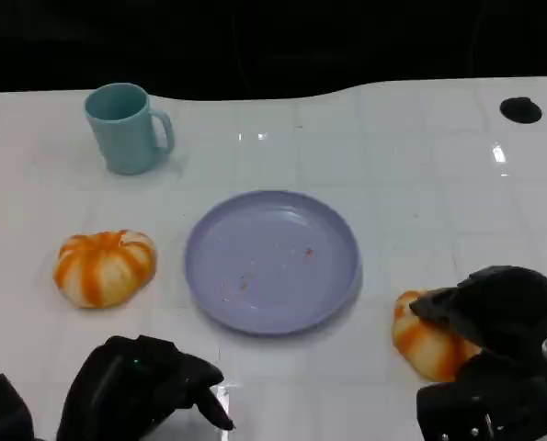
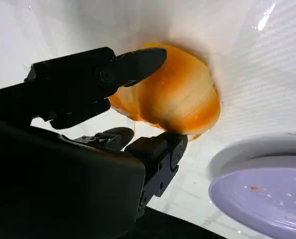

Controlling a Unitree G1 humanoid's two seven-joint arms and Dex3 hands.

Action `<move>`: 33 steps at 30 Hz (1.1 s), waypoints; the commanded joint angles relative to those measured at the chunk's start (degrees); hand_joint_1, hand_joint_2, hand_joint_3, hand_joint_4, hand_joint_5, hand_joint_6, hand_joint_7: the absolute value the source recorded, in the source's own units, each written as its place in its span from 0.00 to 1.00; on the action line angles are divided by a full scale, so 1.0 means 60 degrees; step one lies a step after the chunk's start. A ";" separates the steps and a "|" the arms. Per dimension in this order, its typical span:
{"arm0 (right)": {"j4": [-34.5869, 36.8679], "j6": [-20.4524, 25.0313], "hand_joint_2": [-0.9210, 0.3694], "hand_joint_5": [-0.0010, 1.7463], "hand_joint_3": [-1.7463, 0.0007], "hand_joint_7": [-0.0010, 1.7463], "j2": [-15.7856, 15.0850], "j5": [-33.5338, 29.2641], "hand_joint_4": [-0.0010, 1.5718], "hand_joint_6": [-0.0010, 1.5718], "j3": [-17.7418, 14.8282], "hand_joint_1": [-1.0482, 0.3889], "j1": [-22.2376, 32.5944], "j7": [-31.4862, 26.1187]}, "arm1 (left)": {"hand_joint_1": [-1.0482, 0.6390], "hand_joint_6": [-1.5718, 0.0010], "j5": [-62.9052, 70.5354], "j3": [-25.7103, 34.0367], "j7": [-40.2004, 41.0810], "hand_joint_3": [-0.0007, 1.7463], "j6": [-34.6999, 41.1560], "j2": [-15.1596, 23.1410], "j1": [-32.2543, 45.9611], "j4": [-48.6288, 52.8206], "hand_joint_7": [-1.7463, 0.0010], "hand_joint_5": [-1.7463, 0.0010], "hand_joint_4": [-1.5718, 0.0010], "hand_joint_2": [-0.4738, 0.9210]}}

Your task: Grasp the bread from the table and place it into the plate.

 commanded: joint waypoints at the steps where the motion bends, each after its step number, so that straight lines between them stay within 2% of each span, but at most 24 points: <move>1: 0.0719 0.0116 0.04 0.06 1.00 0.01 0.0141 0.0096 0.28 0.33 0.0243 0.44 -0.0442 0.0119 | 0.06 0.00 0.0006 -0.0001 0.0113 0.00 0.0012 0.0060 0.0126 -0.0131 0.99 0.53 0.18 0.96; 6: 0.1351 0.0431 0.02 0.06 0.99 0.02 0.0376 -0.0016 0.31 0.35 0.0596 0.43 -0.0920 0.0354 | 0.06 0.00 -0.0031 0.0007 0.0082 0.00 0.0015 0.0044 0.0130 -0.0149 0.99 0.53 0.17 0.95; 14: 0.2534 0.0623 0.01 0.08 1.00 0.02 0.0636 -0.0305 0.39 0.40 0.1200 0.41 -0.1610 -0.0111 | 0.06 0.01 -0.0044 -0.0001 0.0060 0.00 0.0021 0.0027 0.0172 -0.0196 1.00 0.54 0.17 0.96; 17: 0.2748 0.0677 0.01 0.11 1.00 0.03 0.0656 -0.0347 0.45 0.44 0.1371 0.41 -0.1832 0.0029 | 0.06 0.00 -0.0064 -0.0012 0.0097 0.00 0.0102 0.0008 0.0213 -0.0275 1.00 0.55 0.16 0.95; 20: 0.2849 0.0881 0.00 0.57 1.00 0.06 0.0721 -0.0261 0.32 0.54 0.1434 0.42 -0.1983 0.0330 | 0.06 0.01 -0.0049 -0.0031 0.0110 0.00 0.0134 0.0003 0.0252 -0.0352 1.00 0.55 0.16 0.95; 21: 0.2854 0.0911 0.00 0.64 0.99 0.07 0.0714 -0.0258 0.31 0.55 0.1462 0.43 -0.2016 0.0385 | 0.06 0.01 -0.0050 -0.0036 0.0119 0.00 0.0167 0.0001 0.0267 -0.0387 1.00 0.55 0.16 0.95; 23: 0.2884 0.0898 0.00 0.69 0.98 0.07 0.0670 -0.0289 0.32 0.56 0.1533 0.43 -0.2054 0.0319 | 0.06 0.01 -0.0068 -0.0035 0.0119 0.00 0.0222 -0.0002 0.0284 -0.0426 1.00 0.56 0.16 0.95; 25: 0.2917 0.0878 0.00 0.63 0.98 0.06 0.0635 -0.0330 0.37 0.57 0.1591 0.45 -0.2057 0.0176 | 0.06 0.01 -0.0060 -0.0032 0.0116 0.00 0.0214 -0.0007 0.0290 -0.0433 1.00 0.56 0.16 0.95; 27: 0.2967 0.0958 0.00 0.53 0.96 0.03 0.0615 -0.0582 0.45 0.55 0.1765 0.45 -0.2100 0.0123 | 0.06 0.01 0.0058 -0.0053 0.0191 0.00 0.0141 -0.0007 0.0309 -0.0465 1.00 0.56 0.16 0.96; 29: 0.2977 0.0962 0.00 0.50 0.93 0.01 0.0559 -0.0910 0.52 0.54 0.1956 0.45 -0.2125 -0.0084 | 0.06 0.01 0.0109 -0.0074 0.0239 0.00 0.0118 -0.0002 0.0332 -0.0506 1.00 0.57 0.16 0.96; 30: 0.2976 0.0932 0.00 0.59 0.91 0.01 0.0514 -0.1077 0.54 0.54 0.2040 0.46 -0.2121 -0.0275 | 0.06 0.01 0.0080 -0.0079 0.0224 0.00 0.0120 -0.0007 0.0336 -0.0515 1.00 0.57 0.16 0.96; 32: 0.3021 0.0882 0.00 0.65 0.89 0.01 0.0462 -0.1289 0.56 0.55 0.2126 0.46 -0.2103 -0.0656 | 0.06 0.01 0.0026 -0.0085 0.0204 0.00 0.0131 -0.0013 0.0340 -0.0522 1.00 0.57 0.16 0.96; 33: 0.3078 0.0862 0.00 0.72 0.89 0.01 0.0443 -0.1380 0.56 0.57 0.2152 0.47 -0.2096 -0.0900 | 0.06 0.01 0.0020 -0.0088 0.0219 0.00 0.0154 -0.0014 0.0347 -0.0538 1.00 0.57 0.16 0.96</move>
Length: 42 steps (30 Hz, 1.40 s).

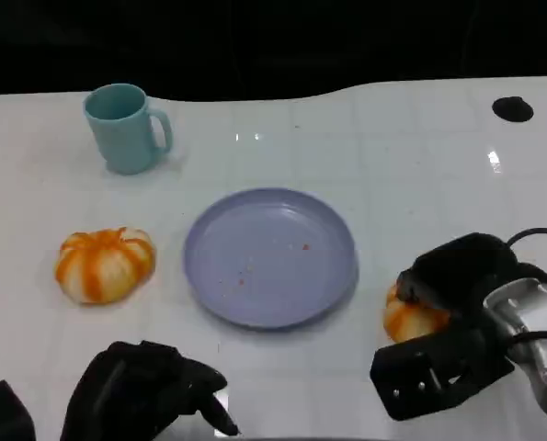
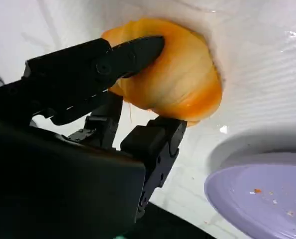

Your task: Grasp the bread from the table and place it into the plate.

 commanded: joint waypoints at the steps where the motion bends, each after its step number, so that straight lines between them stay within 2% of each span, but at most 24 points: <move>1: 0.0565 0.0095 0.00 0.75 0.89 0.01 -0.0309 -0.0516 0.56 0.58 0.0278 0.47 0.0256 -0.0669 | 0.06 0.01 -0.0004 -0.0010 0.0100 0.00 0.0002 0.0088 0.0066 -0.0125 1.00 0.57 0.15 0.96; 4: 0.0901 -0.0013 0.00 0.83 0.89 0.02 -0.0386 -0.0658 0.55 0.62 0.0291 0.47 0.0226 -0.1636 | 0.06 0.01 -0.0050 -0.0010 0.0088 0.00 0.0020 0.0077 0.0076 -0.0138 1.00 0.57 0.15 0.96; 10: 0.1763 -0.0567 0.00 0.83 0.85 0.04 -0.0315 -0.0265 0.56 0.69 0.0094 0.48 0.0190 -0.3579 | 0.07 0.01 -0.0094 -0.0007 0.0070 0.00 0.0059 0.0085 0.0099 -0.0156 1.00 0.58 0.15 0.96; 15: 0.2293 -0.1018 0.00 0.91 0.88 0.03 -0.0275 -0.0055 0.55 0.75 0.0080 0.50 0.0126 -0.4960 | 0.07 0.02 -0.0040 -0.0032 0.0097 0.00 0.0035 0.0098 0.0094 -0.0165 1.00 0.58 0.15 0.96; 18: 0.2485 -0.1438 0.00 0.98 0.87 0.05 -0.0304 0.0182 0.52 0.80 -0.0024 0.51 0.0094 -0.5737 | 0.07 0.02 -0.0079 -0.0028 0.0078 0.00 0.0021 0.0089 0.0082 -0.0131 1.00 0.58 0.16 0.96; 20: 0.2635 -0.1858 0.02 1.00 0.88 0.06 -0.0310 0.0422 0.52 0.83 -0.0166 0.51 0.0095 -0.6436 | 0.07 0.01 -0.0023 -0.0042 0.0128 0.00 -0.0025 0.0085 0.0088 -0.0125 1.00 0.58 0.15 0.96; 21: 0.2725 -0.2125 0.06 1.00 0.85 0.16 -0.0297 0.0597 0.53 0.81 -0.0271 0.52 0.0106 -0.6828 | 0.07 0.01 -0.0002 -0.0052 0.0139 0.00 -0.0055 0.0083 0.0093 -0.0127 1.00 0.58 0.15 0.96; 22: 0.2790 -0.2319 0.15 1.00 0.74 0.43 -0.0281 0.0730 0.55 0.69 -0.0365 0.53 0.0116 -0.7150 | 0.07 0.01 0.0016 -0.0059 0.0136 0.00 -0.0087 0.0085 0.0095 -0.0120 1.00 0.58 0.15 0.96; 23: 0.2848 -0.2500 0.23 1.00 0.65 0.58 -0.0269 0.0858 0.55 0.63 -0.0450 0.53 0.0123 -0.7427 | 0.07 0.01 0.0015 -0.0062 0.0128 0.00 -0.0088 0.0090 0.0097 -0.0120 1.00 0.58 0.15 0.97; 25: 0.2913 -0.2778 0.35 1.00 0.50 0.80 -0.0233 0.1130 0.57 0.53 -0.0625 0.54 0.0143 -0.7784 | 0.07 0.01 -0.0042 -0.0056 0.0105 0.00 -0.0018 0.0093 0.0098 -0.0126 1.00 0.58 0.16 0.96; 27: 0.2823 -0.2905 0.41 1.00 0.44 0.91 -0.0212 0.1374 0.57 0.48 -0.0813 0.55 0.0182 -0.7880 | 0.07 0.02 -0.0123 -0.0049 0.0066 0.00 0.0078 0.0097 0.0097 -0.0135 1.00 0.58 0.16 0.96; 30: 0.2680 -0.3095 0.45 1.00 0.41 0.91 -0.0197 0.1606 0.58 0.48 -0.1057 0.57 0.0206 -0.8245 | 0.08 0.02 -0.0081 -0.0055 0.0090 0.00 0.0058 0.0116 0.0095 -0.0128 1.00 0.58 0.16 0.96; 32: 0.2598 -0.3309 0.49 1.00 0.35 0.94 -0.0152 0.1868 0.60 0.49 -0.1297 0.60 0.0226 -0.8468 | 0.07 0.02 -0.0025 -0.0064 0.0108 0.00 0.0003 0.0126 0.0093 -0.0132 1.00 0.57 0.16 0.96; 36: 0.2349 -0.3305 0.52 1.00 0.29 0.97 -0.0155 0.2017 0.61 0.49 -0.1540 0.62 0.0219 -0.8388 | 0.08 0.02 -0.0089 -0.0043 0.0077 0.00 0.0023 0.0099 0.0084 -0.0103 1.00 0.57 0.17 0.96; 42: 0.1951 -0.3555 0.53 1.00 0.23 0.91 -0.0125 0.2232 0.62 0.53 -0.1856 0.63 0.0237 -0.8462 | 0.08 0.02 -0.0097 -0.0046 0.0119 0.00 0.0097 0.0095 0.0106 -0.0145 1.00 0.56 0.17 0.96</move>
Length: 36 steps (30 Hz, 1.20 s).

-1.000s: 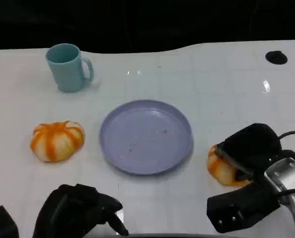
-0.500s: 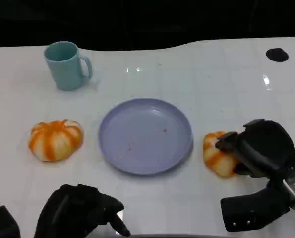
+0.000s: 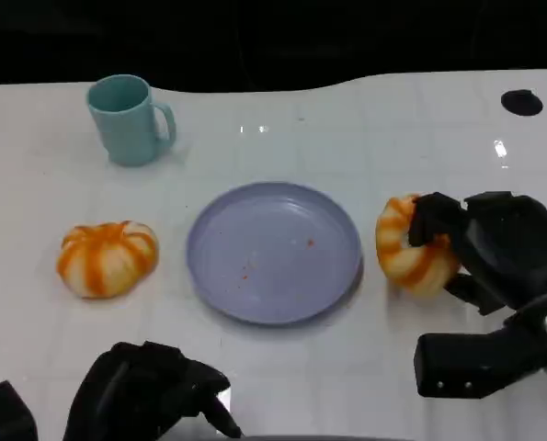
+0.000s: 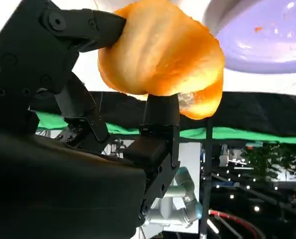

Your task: Grasp the bread from the table and place it into the plate.

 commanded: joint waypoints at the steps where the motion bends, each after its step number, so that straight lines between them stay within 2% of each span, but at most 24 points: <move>1: -0.0385 -0.0212 0.52 1.00 0.23 0.91 -0.0021 0.0360 0.62 0.53 -0.0353 0.63 0.0042 -0.0049 | 0.08 0.02 -0.0057 0.0056 0.0092 0.00 0.0056 0.0100 0.0074 -0.0100 1.00 0.56 0.17 0.96; 7: -0.0796 -0.0374 0.48 1.00 0.26 0.99 0.0248 0.0576 0.63 0.48 -0.0419 0.61 -0.0179 0.0202 | 0.07 0.02 0.0114 0.0026 0.0149 0.00 -0.0083 0.0144 0.0156 -0.0174 1.00 0.55 0.17 0.97; 10: -0.0732 -0.0611 0.47 1.00 0.26 1.00 0.0568 0.0850 0.63 0.47 -0.0424 0.60 -0.0434 0.0414 | 0.08 0.02 0.0040 0.0022 0.0152 0.00 0.0016 0.0128 0.0166 -0.0224 1.00 0.55 0.18 0.96; 14: -0.0535 -0.0556 0.51 1.00 0.28 1.00 0.1026 0.1007 0.63 0.46 -0.0356 0.60 -0.0741 0.0806 | 0.07 0.01 0.0179 -0.0010 0.0179 0.00 -0.0165 0.0117 0.0125 -0.0113 1.00 0.54 0.18 0.97; 25: 0.0704 -0.0691 0.52 1.00 0.23 1.00 0.2174 0.1025 0.65 0.49 0.0073 0.63 -0.1624 0.1194 | 0.07 0.01 0.0099 -0.0078 0.0116 0.00 -0.0163 0.0091 0.0162 -0.0077 1.00 0.52 0.19 0.96; 30: 0.1659 -0.0973 0.53 1.00 0.24 1.00 0.2564 0.1055 0.64 0.48 0.0229 0.62 -0.2028 0.0986 | 0.08 0.01 0.0093 -0.0099 0.0122 0.00 -0.0124 0.0108 0.0164 -0.0088 1.00 0.51 0.19 0.96; 33: 0.2127 -0.1054 0.53 1.00 0.27 1.00 0.2875 0.1314 0.63 0.48 0.0216 0.63 -0.2193 0.1221 | 0.08 0.01 0.0116 -0.0105 0.0107 0.00 -0.0194 0.0101 0.0145 -0.0028 1.00 0.51 0.20 0.96; 34: 0.2206 -0.1072 0.52 1.00 0.29 0.95 0.2963 0.1449 0.62 0.48 0.0183 0.63 -0.2213 0.1364 | 0.08 0.01 0.0154 -0.0111 0.0123 0.00 -0.0232 0.0105 0.0142 -0.0014 1.00 0.51 0.20 0.96; 35: 0.2254 -0.1074 0.50 1.00 0.30 0.86 0.3034 0.1575 0.61 0.50 0.0154 0.64 -0.2223 0.1504 | 0.08 0.01 0.0180 -0.0116 0.0137 0.00 -0.0263 0.0104 0.0139 -0.0005 1.00 0.51 0.20 0.97; 36: 0.2285 -0.1074 0.47 1.00 0.34 0.66 0.3074 0.1658 0.58 0.55 0.0140 0.64 -0.2232 0.1594 | 0.07 0.01 0.0194 -0.0120 0.0145 0.00 -0.0282 0.0103 0.0138 0.0000 1.00 0.51 0.20 0.97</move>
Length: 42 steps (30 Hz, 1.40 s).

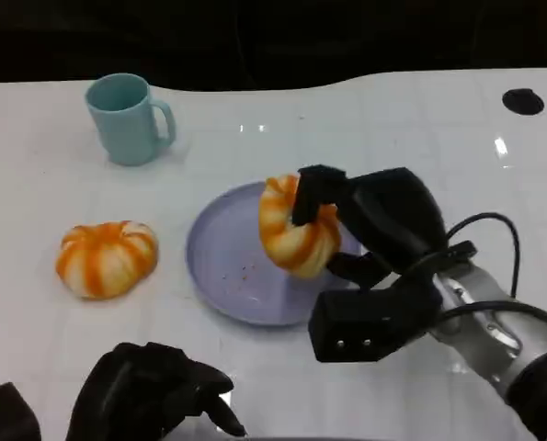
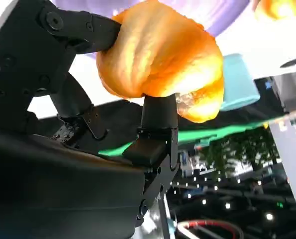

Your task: Grasp the bread from the table and place it into the plate.

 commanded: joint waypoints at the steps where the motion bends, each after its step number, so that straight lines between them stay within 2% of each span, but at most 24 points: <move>1: 0.0209 -0.0038 0.45 1.00 0.35 0.58 0.0200 0.0532 0.56 0.57 -0.0126 0.64 -0.0281 0.0526 | 0.07 0.01 0.0113 0.0005 0.0068 0.00 -0.0171 0.0094 0.0071 0.0092 1.00 0.51 0.20 0.97; 2: 0.0183 0.0004 0.38 0.91 0.45 0.39 0.0201 0.0575 0.48 0.52 -0.0101 0.61 -0.0272 0.0711 | 0.07 0.01 0.0089 0.0006 0.0056 0.00 -0.0168 0.0085 0.0067 0.0099 1.00 0.51 0.20 0.97; 3: 0.0106 0.0108 0.34 0.81 0.51 0.27 0.0168 0.0546 0.40 0.49 -0.0043 0.59 -0.0256 0.0933 | 0.07 0.01 0.0104 0.0001 0.0064 0.00 -0.0189 0.0083 0.0068 0.0104 1.00 0.51 0.20 0.97; 5: -0.0098 0.0311 0.23 0.48 0.64 0.10 0.0076 0.0346 0.29 0.42 0.0097 0.53 -0.0189 0.1178 | 0.07 0.01 0.0132 -0.0010 0.0077 0.00 -0.0221 0.0085 0.0077 0.0106 1.00 0.51 0.20 0.97; 6: -0.0277 0.0459 0.16 0.37 0.73 0.05 0.0004 0.0207 0.25 0.37 0.0193 0.50 -0.0127 0.1357 | 0.07 0.01 0.0123 -0.0015 0.0064 0.00 -0.0237 0.0084 0.0077 0.0109 1.00 0.51 0.20 0.97; 7: -0.0441 0.0582 0.08 0.30 0.81 0.03 -0.0052 0.0109 0.20 0.32 0.0263 0.46 -0.0066 0.1511 | 0.08 0.01 0.0117 -0.0020 0.0062 0.00 -0.0238 0.0082 0.0080 0.0103 1.00 0.51 0.20 0.97; 8: -0.0631 0.0702 0.03 0.25 0.86 0.01 -0.0102 0.0038 0.15 0.27 0.0320 0.42 0.0013 0.1679 | 0.08 0.01 0.0118 -0.0022 0.0071 0.00 -0.0225 0.0080 0.0086 0.0085 1.00 0.50 0.20 0.97; 9: -0.0845 0.0814 0.02 0.23 0.87 0.01 -0.0139 0.0014 0.12 0.25 0.0358 0.41 0.0118 0.1860 | 0.08 0.01 0.0135 -0.0027 0.0093 0.00 -0.0199 0.0087 0.0095 0.0059 1.00 0.50 0.20 0.97; 10: -0.1066 0.0897 0.01 0.24 0.87 0.00 -0.0165 0.0035 0.05 0.21 0.0380 0.37 0.0238 0.2021 | 0.08 0.01 0.0145 -0.0027 0.0108 0.00 -0.0184 0.0088 0.0100 0.0050 1.00 0.50 0.20 0.97; 12: -0.1481 0.1001 0.00 0.22 0.85 0.00 -0.0219 0.0112 0.01 0.18 0.0409 0.33 0.0461 0.2288 | 0.08 0.01 0.0130 -0.0019 0.0093 0.00 -0.0173 0.0078 0.0091 0.0058 1.00 0.50 0.20 0.97; 17: -0.2528 0.1000 0.00 0.21 0.83 0.00 -0.0433 0.0280 0.00 0.18 0.0332 0.31 0.0995 0.2789 | 0.08 0.01 0.0171 -0.0005 0.0095 0.00 -0.0226 0.0065 0.0053 0.0117 1.00 0.50 0.20 0.97; 21: -0.3347 0.0946 0.00 0.28 0.83 0.00 -0.0684 0.0488 0.00 0.18 0.0165 0.30 0.1380 0.3231 | 0.08 0.01 0.0151 -0.0015 0.0108 0.00 -0.0190 0.0037 0.0062 0.0082 1.00 0.50 0.20 0.97; 29: -0.5464 0.0638 0.00 0.36 0.85 0.01 -0.1268 0.2090 0.01 0.20 -0.0717 0.33 0.2679 0.4528 | 0.08 0.01 0.0083 0.0011 0.0073 0.00 -0.0185 -0.0003 0.0005 0.0161 1.00 0.51 0.20 0.97; 38: -0.6432 -0.0963 0.00 0.39 0.84 0.01 -0.2012 0.3950 0.01 0.21 -0.1509 0.37 0.4078 0.5452 | 0.09 0.02 -0.0057 0.0022 0.0009 0.00 0.0018 0.0022 -0.0007 0.0106 1.00 0.52 0.19 0.96; 42: -0.6431 -0.1735 0.00 0.41 0.86 0.03 -0.2082 0.4826 0.04 0.25 -0.1818 0.38 0.4605 0.5760 | 0.08 0.01 -0.0008 0.0012 0.0046 0.00 -0.0046 0.0046 -0.0025 0.0148 1.00 0.52 0.18 0.96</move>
